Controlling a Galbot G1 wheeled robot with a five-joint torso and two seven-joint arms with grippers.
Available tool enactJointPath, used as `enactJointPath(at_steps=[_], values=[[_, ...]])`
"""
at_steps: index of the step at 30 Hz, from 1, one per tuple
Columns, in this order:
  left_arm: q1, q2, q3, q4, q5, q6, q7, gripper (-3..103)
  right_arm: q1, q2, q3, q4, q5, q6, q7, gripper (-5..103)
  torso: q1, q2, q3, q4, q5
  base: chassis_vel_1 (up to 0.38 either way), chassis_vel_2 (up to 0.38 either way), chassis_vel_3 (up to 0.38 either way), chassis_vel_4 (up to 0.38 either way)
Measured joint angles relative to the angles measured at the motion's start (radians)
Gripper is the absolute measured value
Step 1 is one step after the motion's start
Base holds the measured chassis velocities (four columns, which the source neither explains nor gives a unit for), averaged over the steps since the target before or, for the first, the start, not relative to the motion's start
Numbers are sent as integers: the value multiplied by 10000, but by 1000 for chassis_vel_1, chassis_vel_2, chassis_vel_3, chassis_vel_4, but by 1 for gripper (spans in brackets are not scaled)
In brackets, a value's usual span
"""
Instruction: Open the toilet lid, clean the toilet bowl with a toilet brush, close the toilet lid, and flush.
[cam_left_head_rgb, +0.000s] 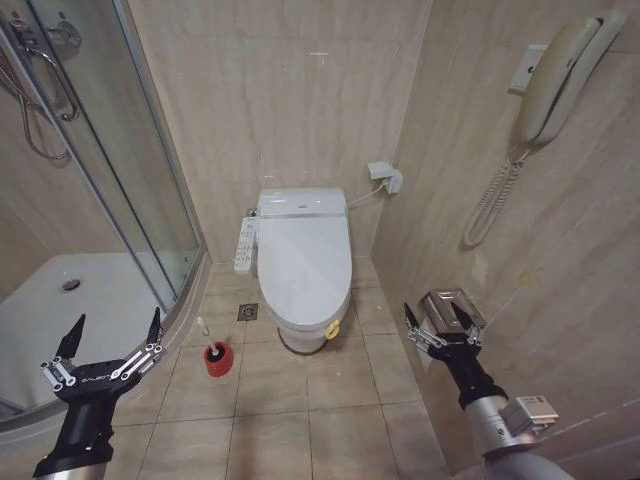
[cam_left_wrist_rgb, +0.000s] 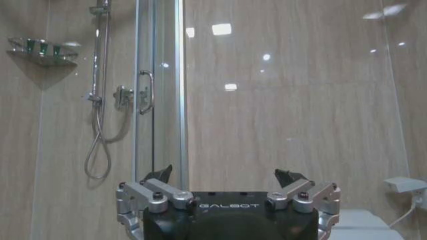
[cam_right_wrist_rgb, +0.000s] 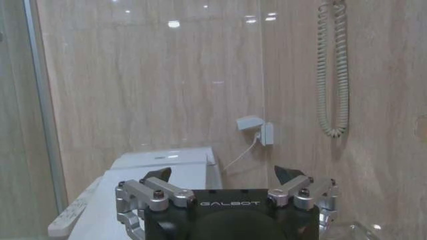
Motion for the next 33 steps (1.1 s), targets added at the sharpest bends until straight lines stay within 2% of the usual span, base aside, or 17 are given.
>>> enactJointPath(at_steps=[16,33], values=[[0,0,0,0,0,0,0,100,198,-107,-23,81,33,-427,-184,100,0,0,0,0,-1,0,0,0,0],[0,0,0,0,0,0,0,100,80,11,-133,10,-57,-273,-268,100,-1,0,0,0,-1,-32,34,31,-31]])
